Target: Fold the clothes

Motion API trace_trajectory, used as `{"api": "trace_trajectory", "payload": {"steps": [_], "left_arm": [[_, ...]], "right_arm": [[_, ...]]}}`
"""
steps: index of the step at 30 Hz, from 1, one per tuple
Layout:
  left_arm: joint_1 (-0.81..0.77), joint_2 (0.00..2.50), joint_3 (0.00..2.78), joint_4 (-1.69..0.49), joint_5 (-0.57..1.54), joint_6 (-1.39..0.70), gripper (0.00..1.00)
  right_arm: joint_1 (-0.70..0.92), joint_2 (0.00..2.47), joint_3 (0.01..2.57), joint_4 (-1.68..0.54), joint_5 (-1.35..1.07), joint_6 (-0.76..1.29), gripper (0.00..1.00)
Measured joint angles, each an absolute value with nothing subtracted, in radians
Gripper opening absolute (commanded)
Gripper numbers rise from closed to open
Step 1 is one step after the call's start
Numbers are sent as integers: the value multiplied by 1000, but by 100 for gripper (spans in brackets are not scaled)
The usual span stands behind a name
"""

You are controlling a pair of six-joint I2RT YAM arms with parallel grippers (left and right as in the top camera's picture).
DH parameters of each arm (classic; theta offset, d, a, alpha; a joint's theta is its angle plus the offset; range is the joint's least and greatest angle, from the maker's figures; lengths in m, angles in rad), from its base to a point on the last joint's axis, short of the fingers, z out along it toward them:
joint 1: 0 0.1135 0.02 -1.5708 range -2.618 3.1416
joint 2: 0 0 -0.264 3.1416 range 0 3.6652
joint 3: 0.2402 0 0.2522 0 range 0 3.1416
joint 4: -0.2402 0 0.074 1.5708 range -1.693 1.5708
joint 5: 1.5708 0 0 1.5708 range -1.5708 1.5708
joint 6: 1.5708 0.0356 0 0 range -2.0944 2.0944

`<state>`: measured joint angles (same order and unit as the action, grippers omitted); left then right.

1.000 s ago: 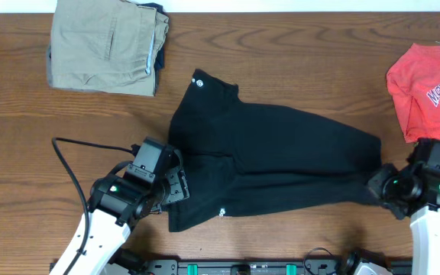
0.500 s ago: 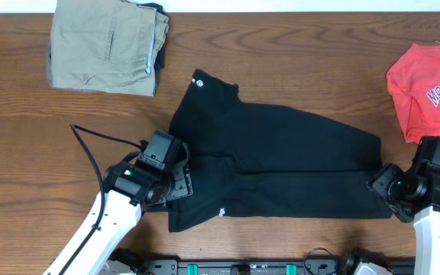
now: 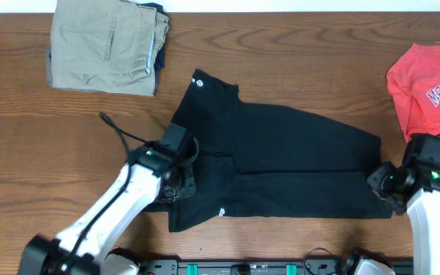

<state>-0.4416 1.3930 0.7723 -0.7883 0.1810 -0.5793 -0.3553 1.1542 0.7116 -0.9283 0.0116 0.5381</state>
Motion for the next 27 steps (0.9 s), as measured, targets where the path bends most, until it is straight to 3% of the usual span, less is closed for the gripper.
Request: {"api": "trace_trajectory", "payload": {"steps": [5, 14, 20, 27], "left_arm": [[-442, 1489, 772, -754, 192, -577, 35], [-441, 1617, 787, -723, 204, -582, 19], [-424, 1649, 810, -743, 215, -579, 19], [-336, 1666, 819, -783, 264, -579, 14]], "right_arm": [[-355, 1266, 705, -893, 12, 542, 18], [-355, 1417, 705, -835, 13, 542, 18], [-355, 1486, 705, -804, 13, 542, 19], [-355, 1489, 705, -798, 16, 540, 26]]}}
